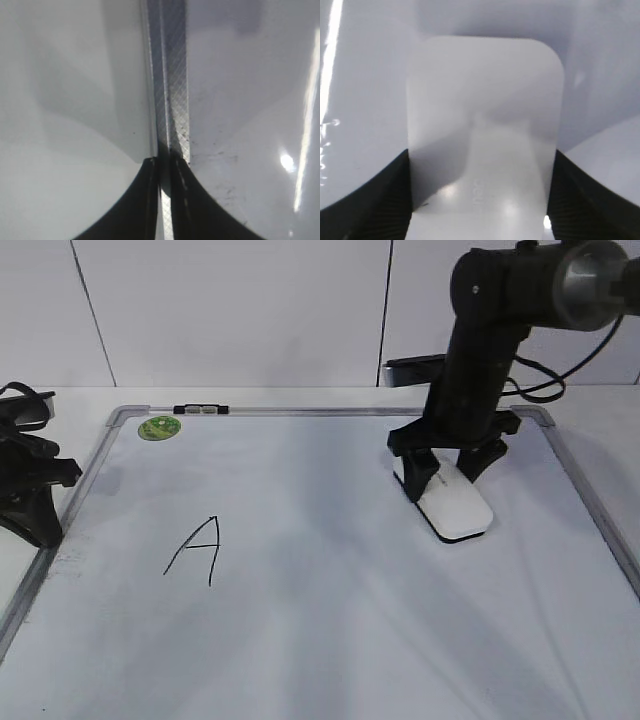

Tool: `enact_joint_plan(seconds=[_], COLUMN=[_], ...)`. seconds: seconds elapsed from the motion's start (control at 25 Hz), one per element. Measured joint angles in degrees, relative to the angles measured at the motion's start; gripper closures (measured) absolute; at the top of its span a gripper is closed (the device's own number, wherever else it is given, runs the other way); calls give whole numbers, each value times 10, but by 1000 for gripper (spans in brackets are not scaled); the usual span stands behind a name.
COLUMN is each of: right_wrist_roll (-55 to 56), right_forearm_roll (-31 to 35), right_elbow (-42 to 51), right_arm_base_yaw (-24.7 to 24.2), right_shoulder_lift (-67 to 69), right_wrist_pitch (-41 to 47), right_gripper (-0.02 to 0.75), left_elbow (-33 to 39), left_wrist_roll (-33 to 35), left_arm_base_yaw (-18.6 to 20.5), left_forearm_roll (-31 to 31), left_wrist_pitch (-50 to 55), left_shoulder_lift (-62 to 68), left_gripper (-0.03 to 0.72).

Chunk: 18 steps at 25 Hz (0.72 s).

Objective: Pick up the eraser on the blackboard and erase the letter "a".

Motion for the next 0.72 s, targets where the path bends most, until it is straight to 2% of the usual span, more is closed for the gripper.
enact_joint_plan(seconds=[0.36,0.72], right_wrist_roll=[2,3], right_forearm_roll=[-2,-2], right_elbow=[-2,-3], right_arm_base_yaw=[-82,-103], right_shoulder_lift=[0,0], right_wrist_pitch=[0,1], right_gripper=[168,168], left_elbow=[0,0], left_wrist_roll=[0,0], left_arm_base_yaw=[0,0], left_forearm_roll=[0,-1], left_wrist_pitch=[0,0], left_shoulder_lift=[0,0], left_gripper=[663,663])
